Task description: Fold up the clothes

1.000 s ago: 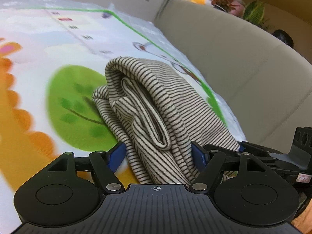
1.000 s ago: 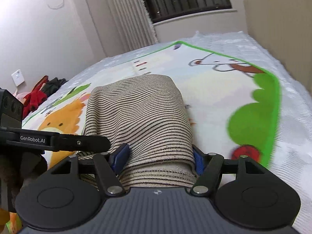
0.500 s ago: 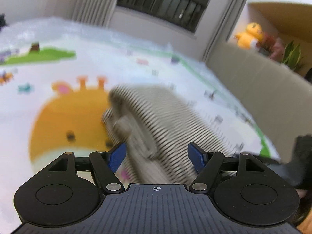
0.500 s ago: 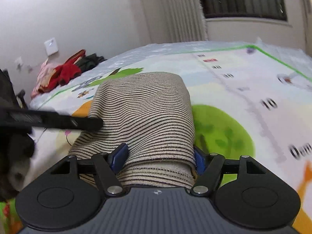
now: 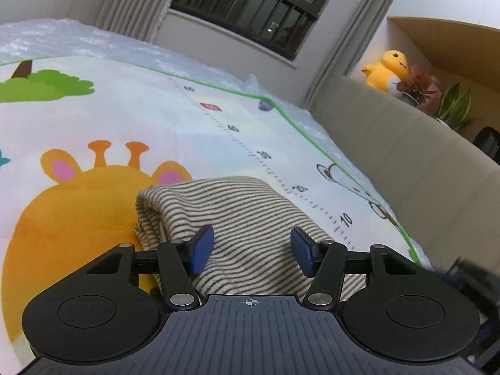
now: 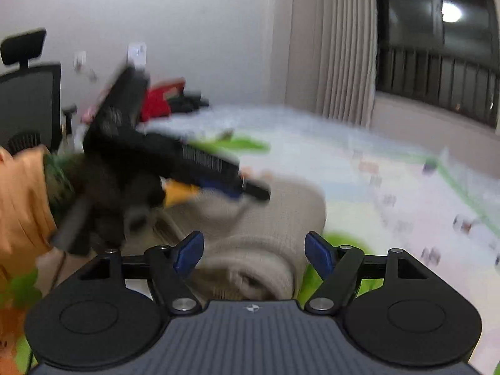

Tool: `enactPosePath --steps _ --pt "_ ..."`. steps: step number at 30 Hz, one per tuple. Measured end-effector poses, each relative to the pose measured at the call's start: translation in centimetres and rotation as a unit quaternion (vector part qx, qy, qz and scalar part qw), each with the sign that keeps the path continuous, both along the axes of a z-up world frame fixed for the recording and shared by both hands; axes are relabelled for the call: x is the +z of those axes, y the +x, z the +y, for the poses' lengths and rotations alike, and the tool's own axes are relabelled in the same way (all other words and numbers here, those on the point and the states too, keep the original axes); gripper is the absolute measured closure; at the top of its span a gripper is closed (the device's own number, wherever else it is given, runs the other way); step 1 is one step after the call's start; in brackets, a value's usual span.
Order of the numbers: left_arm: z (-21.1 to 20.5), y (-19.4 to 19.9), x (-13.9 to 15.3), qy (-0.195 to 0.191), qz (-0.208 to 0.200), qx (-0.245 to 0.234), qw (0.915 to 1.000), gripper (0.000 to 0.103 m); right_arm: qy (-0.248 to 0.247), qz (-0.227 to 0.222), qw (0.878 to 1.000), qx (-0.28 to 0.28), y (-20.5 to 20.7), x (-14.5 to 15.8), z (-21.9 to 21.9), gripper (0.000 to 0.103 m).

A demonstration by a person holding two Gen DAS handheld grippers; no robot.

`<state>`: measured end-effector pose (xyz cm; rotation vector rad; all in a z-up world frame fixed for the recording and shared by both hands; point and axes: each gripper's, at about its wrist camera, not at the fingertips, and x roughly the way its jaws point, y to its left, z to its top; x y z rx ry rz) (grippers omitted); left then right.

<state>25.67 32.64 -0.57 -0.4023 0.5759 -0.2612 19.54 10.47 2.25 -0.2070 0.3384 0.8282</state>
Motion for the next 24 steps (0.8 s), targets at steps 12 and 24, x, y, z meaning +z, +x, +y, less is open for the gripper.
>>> enactPosePath --steps 12,24 --pt "-0.3 -0.5 -1.0 0.001 -0.009 0.006 0.9999 0.049 -0.099 -0.006 0.995 0.022 -0.7 -5.2 4.1 0.031" --pt "-3.2 -9.0 1.3 0.017 -0.008 0.023 0.9996 0.032 -0.113 -0.006 0.994 -0.012 -4.5 -4.5 0.3 0.027"
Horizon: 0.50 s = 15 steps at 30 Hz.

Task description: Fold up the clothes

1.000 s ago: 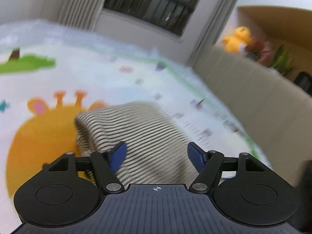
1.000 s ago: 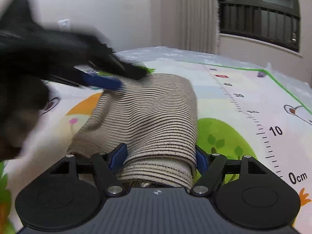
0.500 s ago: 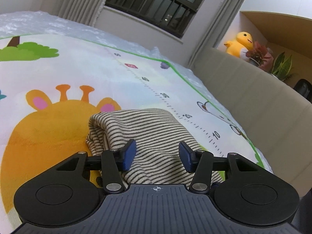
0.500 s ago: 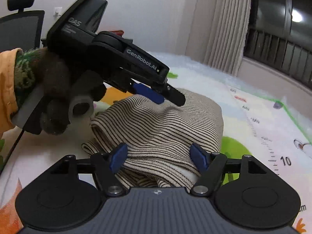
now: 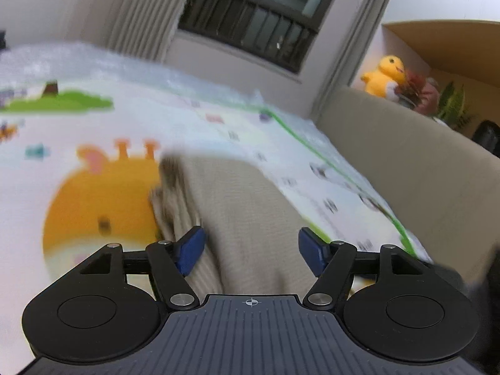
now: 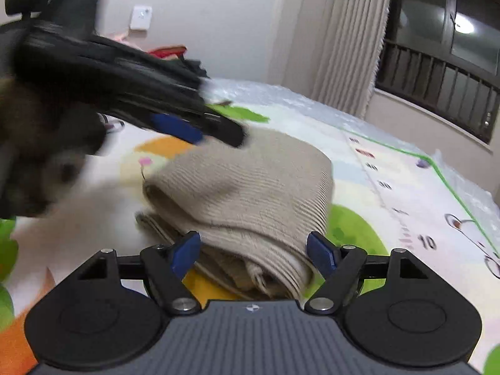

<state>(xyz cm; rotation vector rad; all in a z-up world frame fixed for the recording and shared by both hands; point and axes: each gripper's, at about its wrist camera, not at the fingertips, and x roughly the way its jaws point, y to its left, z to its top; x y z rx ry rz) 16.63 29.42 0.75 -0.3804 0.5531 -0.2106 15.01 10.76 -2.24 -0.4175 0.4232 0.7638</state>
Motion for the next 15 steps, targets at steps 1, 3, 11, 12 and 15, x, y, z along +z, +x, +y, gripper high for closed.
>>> enactPosePath --steps 1,3,11,12,15 --pt "-0.3 -0.3 -0.6 -0.006 0.012 -0.009 0.9999 0.033 -0.01 0.001 1.0 -0.001 0.1 -0.3 0.0 0.028" --pt "-0.9 -0.1 -1.5 0.01 0.023 -0.013 0.9996 0.034 -0.025 0.004 1.0 -0.004 0.5 -1.0 0.5 0.029" --pt "-0.3 5.2 -2.3 0.038 0.011 0.021 0.999 0.034 -0.037 -0.007 0.999 -0.015 4.3 -1.7 2.2 0.027" --pt "-0.4 5.1 -2.3 0.035 0.007 0.027 0.999 0.034 -0.028 0.005 0.999 -0.018 5.0 -1.7 2.0 0.026" --pt "-1.1 3.7 -2.2 0.038 -0.005 0.05 0.998 0.031 0.016 0.052 0.998 -0.028 5.9 -1.4 -0.1 0.017"
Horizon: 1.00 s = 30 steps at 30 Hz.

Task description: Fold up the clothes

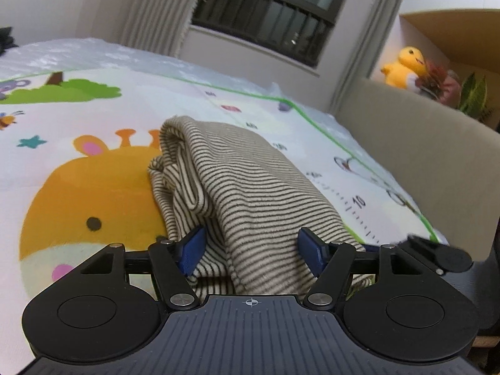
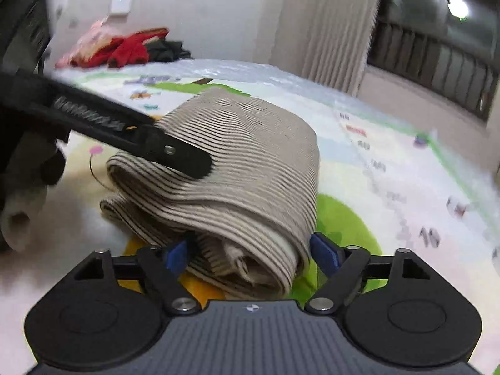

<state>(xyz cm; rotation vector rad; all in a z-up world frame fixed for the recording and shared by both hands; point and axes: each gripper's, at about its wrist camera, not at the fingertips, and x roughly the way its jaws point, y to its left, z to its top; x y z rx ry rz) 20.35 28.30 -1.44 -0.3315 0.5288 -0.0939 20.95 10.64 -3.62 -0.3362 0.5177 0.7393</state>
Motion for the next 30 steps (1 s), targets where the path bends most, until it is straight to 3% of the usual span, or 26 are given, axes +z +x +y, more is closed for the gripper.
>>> enactPosePath --steps 2,4,9,11,13,15,19,20,22,24,25,27,29,30 --pt "-0.9 -1.6 0.1 0.012 -0.008 0.025 0.9996 0.021 0.021 0.013 1.0 -0.016 -0.3 0.0 -2.0 0.0" --pt "-2.3 -3.6 -0.1 0.01 -0.013 0.055 0.9983 0.005 0.041 0.028 0.998 -0.034 -0.4 0.0 -4.3 0.0" --pt "-7.9 -6.8 -1.5 0.007 0.016 0.07 0.9974 0.0 0.046 0.087 0.992 -0.081 1.5 -0.6 -7.7 0.0" --pt "-10.0 -7.2 -2.1 0.035 0.028 0.082 0.9957 0.0 0.036 0.097 0.99 -0.098 1.5 -1.0 -8.6 0.0" --pt "-11.9 -7.4 -2.4 0.078 0.031 0.099 0.9916 0.0 0.026 0.08 0.99 -0.114 1.2 -1.1 -9.1 0.0" --pt "-12.8 -7.5 -2.5 0.103 0.032 0.125 0.9863 0.0 0.014 0.043 0.988 -0.145 0.9 -1.3 -9.1 0.0" --pt "-12.9 -7.8 -1.2 0.066 -0.002 0.145 0.9872 0.0 -0.037 -0.065 0.985 -0.157 -1.1 -1.5 -7.8 0.0" --pt "-13.1 -7.7 -0.8 0.072 -0.015 0.149 0.986 0.0 -0.057 -0.098 0.982 -0.149 -1.7 -1.5 -7.3 0.0" --pt "-13.9 -7.0 -0.2 0.101 -0.038 0.166 0.9802 0.0 -0.104 -0.176 0.97 -0.131 -2.5 -1.9 -6.1 0.0" --pt "-14.4 -6.1 -0.4 0.119 -0.05 0.175 0.976 0.0 -0.152 -0.248 0.949 -0.122 -2.7 -2.9 -4.8 0.0" --pt "-14.5 -5.5 -0.8 0.124 -0.043 0.184 0.9741 0.0 -0.169 -0.265 0.942 -0.118 -2.5 -3.5 -4.4 0.0" --pt "-14.2 -3.9 -2.4 0.126 0.013 0.202 0.9712 0.0 -0.157 -0.226 0.955 -0.112 -1.2 -3.2 -4.9 0.0" --pt "-14.2 -2.7 -3.5 0.135 0.063 0.213 0.9656 0.0 -0.104 -0.148 0.978 -0.106 0.9 -2.2 -6.7 0.0" --pt "-14.6 -2.4 -3.5 0.15 0.059 0.219 0.9622 0.0 -0.07 -0.1 0.987 -0.103 2.2 -1.7 -7.8 0.0"
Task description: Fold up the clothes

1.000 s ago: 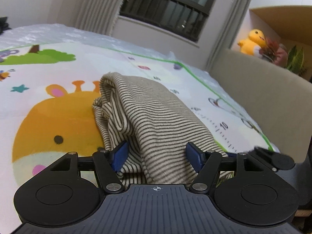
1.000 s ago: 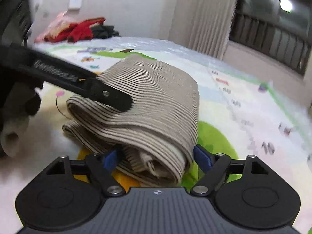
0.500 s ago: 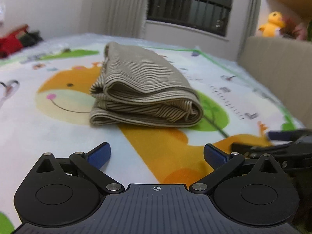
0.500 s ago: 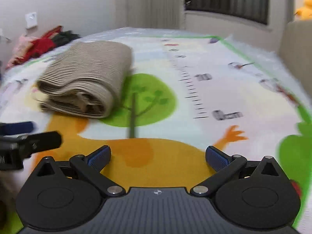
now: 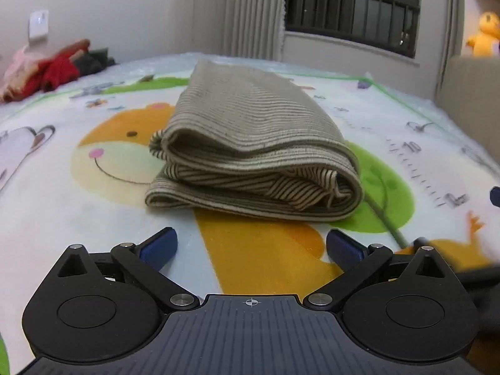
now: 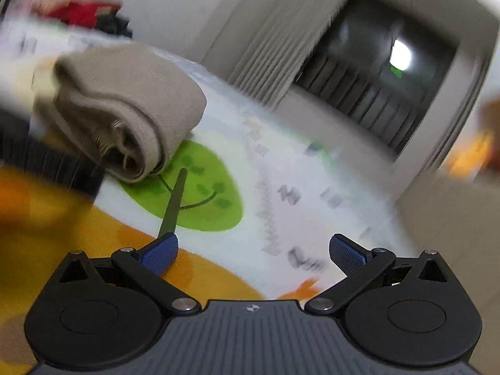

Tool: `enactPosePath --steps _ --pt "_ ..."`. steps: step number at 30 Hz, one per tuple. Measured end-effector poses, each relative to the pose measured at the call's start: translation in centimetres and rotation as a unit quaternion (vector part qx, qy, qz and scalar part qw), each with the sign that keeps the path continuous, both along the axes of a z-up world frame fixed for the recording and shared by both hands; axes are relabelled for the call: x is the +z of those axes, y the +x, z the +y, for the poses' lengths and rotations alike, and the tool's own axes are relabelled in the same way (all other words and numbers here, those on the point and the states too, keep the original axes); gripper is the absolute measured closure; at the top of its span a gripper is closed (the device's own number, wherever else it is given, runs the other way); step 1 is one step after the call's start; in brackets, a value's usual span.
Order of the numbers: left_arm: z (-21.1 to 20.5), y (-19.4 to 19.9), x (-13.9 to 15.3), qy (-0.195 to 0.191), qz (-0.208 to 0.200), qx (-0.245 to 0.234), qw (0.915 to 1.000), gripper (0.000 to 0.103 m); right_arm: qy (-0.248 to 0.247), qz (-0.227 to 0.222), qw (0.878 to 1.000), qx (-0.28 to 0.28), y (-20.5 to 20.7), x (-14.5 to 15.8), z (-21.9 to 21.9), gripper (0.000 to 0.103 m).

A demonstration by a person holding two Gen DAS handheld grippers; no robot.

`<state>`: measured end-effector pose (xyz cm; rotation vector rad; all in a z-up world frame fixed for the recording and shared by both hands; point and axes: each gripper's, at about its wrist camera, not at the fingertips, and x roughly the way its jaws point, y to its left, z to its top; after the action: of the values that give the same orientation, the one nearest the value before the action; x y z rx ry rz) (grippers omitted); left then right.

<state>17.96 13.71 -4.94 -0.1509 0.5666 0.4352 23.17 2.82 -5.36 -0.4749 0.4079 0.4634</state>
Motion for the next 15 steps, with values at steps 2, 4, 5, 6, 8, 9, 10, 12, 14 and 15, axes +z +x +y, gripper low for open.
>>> enactPosePath --steps 2,4,5,6,8,9,10,12,14,15 --pt "-0.4 1.2 0.4 -0.009 0.003 0.001 1.0 0.0 0.054 0.074 0.996 0.019 2.9 0.2 -1.6 0.0" --pt "-0.5 3.0 0.8 -0.02 0.006 -0.003 0.9998 0.0 0.098 0.14 0.985 0.041 5.8 0.2 -2.9 0.0" --pt "-0.4 4.1 0.7 -0.022 0.014 -0.001 0.9997 0.0 0.106 0.158 0.98 0.054 7.1 0.3 -3.2 0.0" --pt "-0.5 4.8 0.4 -0.02 0.026 0.002 0.9995 0.0 0.098 0.159 0.98 0.067 8.2 0.3 -3.1 0.0" --pt "-1.3 5.1 0.1 0.001 0.037 0.004 0.9993 0.0 0.09 0.165 0.979 0.082 9.5 0.1 -2.9 0.0" --pt "-1.5 5.0 0.1 0.005 0.037 0.005 0.9993 0.0 0.095 0.169 0.977 0.086 9.8 0.0 -3.0 0.0" --pt "-1.6 4.9 0.1 0.009 0.038 0.005 0.9992 0.0 0.101 0.168 0.977 0.087 9.8 -0.1 -3.2 0.0" --pt "-1.5 4.8 0.1 0.003 0.034 0.004 0.9994 0.0 0.103 0.159 0.978 0.088 10.0 -0.4 -3.0 0.0" --pt "-1.2 4.7 0.1 -0.006 0.03 0.003 0.9995 0.0 0.103 0.158 0.978 0.088 10.0 -0.3 -3.0 0.0" --pt "-1.3 4.8 0.2 -0.004 0.032 0.003 0.9995 0.0 0.103 0.159 0.978 0.089 10.0 -0.2 -3.1 0.0"
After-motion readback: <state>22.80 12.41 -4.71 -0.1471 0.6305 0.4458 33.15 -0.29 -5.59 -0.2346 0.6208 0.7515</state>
